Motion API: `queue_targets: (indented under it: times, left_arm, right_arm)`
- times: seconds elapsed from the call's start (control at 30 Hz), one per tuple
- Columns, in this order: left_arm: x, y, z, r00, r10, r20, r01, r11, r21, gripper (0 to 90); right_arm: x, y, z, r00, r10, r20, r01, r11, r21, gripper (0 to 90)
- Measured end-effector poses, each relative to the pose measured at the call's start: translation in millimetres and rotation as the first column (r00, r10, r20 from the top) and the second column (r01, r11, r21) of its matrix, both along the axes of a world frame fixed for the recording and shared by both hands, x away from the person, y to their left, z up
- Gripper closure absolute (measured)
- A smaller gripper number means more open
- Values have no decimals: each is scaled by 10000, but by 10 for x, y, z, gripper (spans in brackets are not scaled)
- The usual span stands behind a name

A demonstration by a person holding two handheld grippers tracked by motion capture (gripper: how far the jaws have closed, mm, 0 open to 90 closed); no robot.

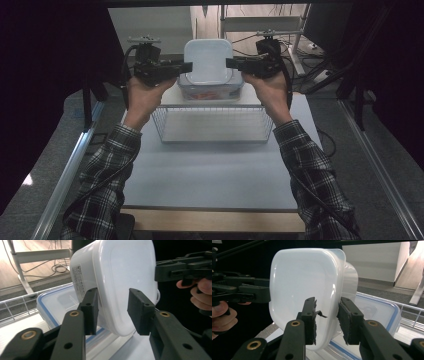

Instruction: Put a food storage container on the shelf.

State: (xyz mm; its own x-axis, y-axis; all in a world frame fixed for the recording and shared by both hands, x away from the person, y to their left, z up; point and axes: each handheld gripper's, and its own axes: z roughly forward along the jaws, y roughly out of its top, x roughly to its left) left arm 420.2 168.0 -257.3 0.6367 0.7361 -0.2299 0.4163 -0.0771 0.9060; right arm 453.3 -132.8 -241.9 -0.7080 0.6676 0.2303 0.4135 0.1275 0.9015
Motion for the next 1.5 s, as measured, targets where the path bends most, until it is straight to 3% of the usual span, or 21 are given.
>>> queue_targets:
  times: [0.17, 0.43, 0.6, 0.9, 1.3, 1.43, 1.5]
  left_arm:
    - [58, -14, -24, 9999, 69, -122, -69, 10000, -18, 597]
    - [126, -6, -39, 9997, 68, -237, -73, 9997, -221, 596]
    - [162, -20, -33, 9995, 94, -305, -101, 9997, -216, 553]
    - [252, -18, -21, 9983, 518, -280, -524, 9984, -211, 495]
    - [391, -49, -9, 9948, 1014, -112, -1014, 9948, 6, 397]
    - [376, -40, -14, 9953, 973, 7, -973, 9952, 33, 342]
    - [356, -38, -32, 9972, 730, 143, -731, 9973, 41, 255]
  right_arm:
    - [30, 47, -5, 9997, -234, 119, 238, 9991, -360, 630]
    - [81, 58, 3, 9995, -321, -22, 321, 9990, -317, 602]
    - [99, 96, 13, 9979, -614, 206, 626, 9958, -662, 591]
    - [122, 144, 19, 9965, -801, 244, 818, 9935, -797, 591]
    - [190, 94, -7, 9950, -997, 98, 1000, 9942, -389, 571]
    - [186, 80, -15, 9960, -847, 266, 855, 9959, -292, 518]
    - [170, 44, -22, 9964, -705, 463, 710, 9974, -110, 437]
